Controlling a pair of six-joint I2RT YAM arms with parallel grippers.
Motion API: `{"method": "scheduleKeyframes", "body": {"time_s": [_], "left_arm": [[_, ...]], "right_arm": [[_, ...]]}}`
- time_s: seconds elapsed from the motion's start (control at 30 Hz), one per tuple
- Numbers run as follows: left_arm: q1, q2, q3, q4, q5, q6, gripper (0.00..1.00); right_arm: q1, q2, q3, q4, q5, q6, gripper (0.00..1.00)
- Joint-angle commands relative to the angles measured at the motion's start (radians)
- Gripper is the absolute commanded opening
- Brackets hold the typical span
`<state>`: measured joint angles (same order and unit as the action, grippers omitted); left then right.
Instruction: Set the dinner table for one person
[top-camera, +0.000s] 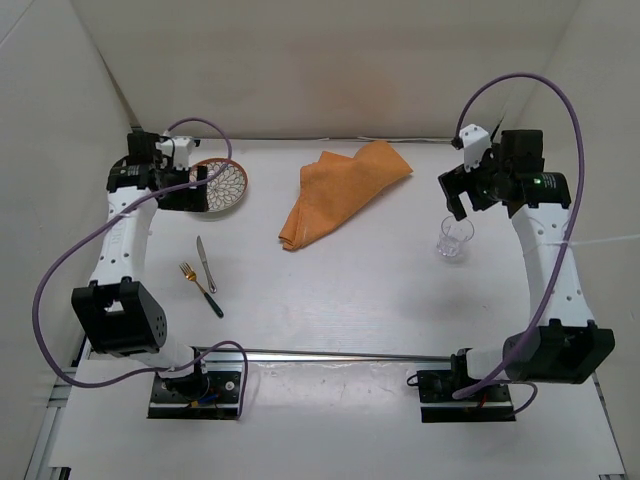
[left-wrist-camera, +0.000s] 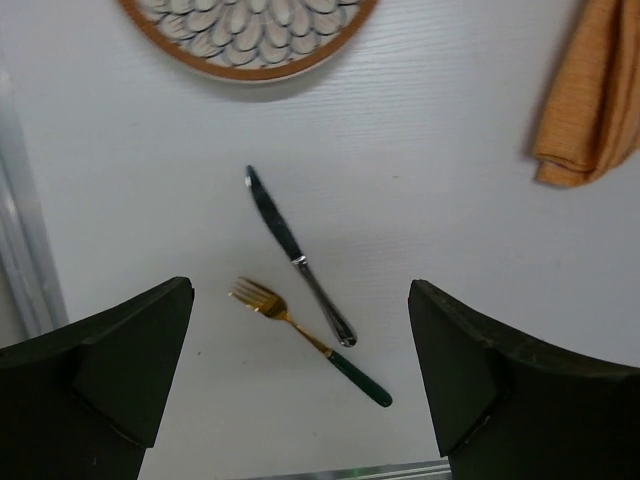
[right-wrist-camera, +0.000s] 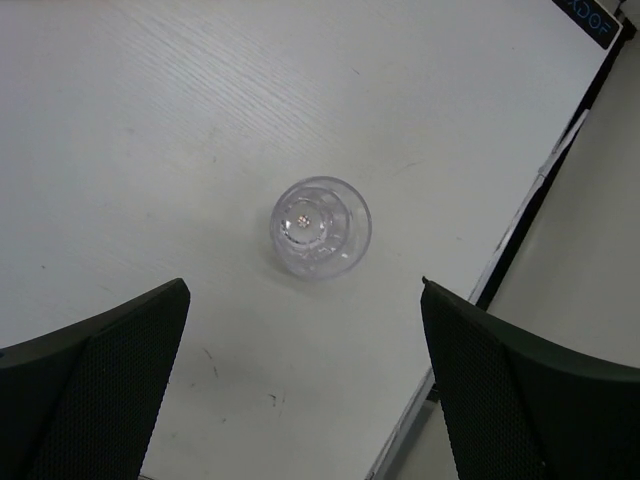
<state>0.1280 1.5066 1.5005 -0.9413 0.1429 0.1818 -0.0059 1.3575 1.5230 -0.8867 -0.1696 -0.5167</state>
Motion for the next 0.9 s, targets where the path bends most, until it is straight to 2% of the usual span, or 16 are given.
{"method": "scheduleKeyframes", "body": {"time_s": [0.0, 0.2, 0.33, 0.47, 0.73, 0.87], "left_arm": [[-0.070, 0.038, 0.041, 0.004, 0.132, 0.059, 1.00], [-0.200, 0.142, 0.115, 0.113, 0.305, 0.137, 1.00], [-0.269, 0.301, 0.281, 0.137, 0.415, 0.206, 1.00], [-0.312, 0.450, 0.415, 0.195, 0.512, 0.206, 1.00], [-0.343, 0.809, 0.762, 0.260, 0.626, 0.093, 1.00], [-0.352, 0.889, 0.810, 0.320, 0.626, 0.050, 0.99]], "right_arm": [[0.000, -0.064, -0.030, -0.046, 0.087, -0.104, 1.00], [0.000, -0.171, -0.119, -0.064, 0.179, -0.175, 1.00], [0.009, -0.230, -0.155, -0.084, 0.225, -0.221, 1.00], [0.009, -0.264, -0.178, -0.147, 0.278, -0.253, 1.00], [0.029, -0.273, -0.144, -0.267, 0.374, -0.232, 1.00], [0.029, -0.282, -0.144, -0.293, 0.400, -0.223, 1.00]]}}
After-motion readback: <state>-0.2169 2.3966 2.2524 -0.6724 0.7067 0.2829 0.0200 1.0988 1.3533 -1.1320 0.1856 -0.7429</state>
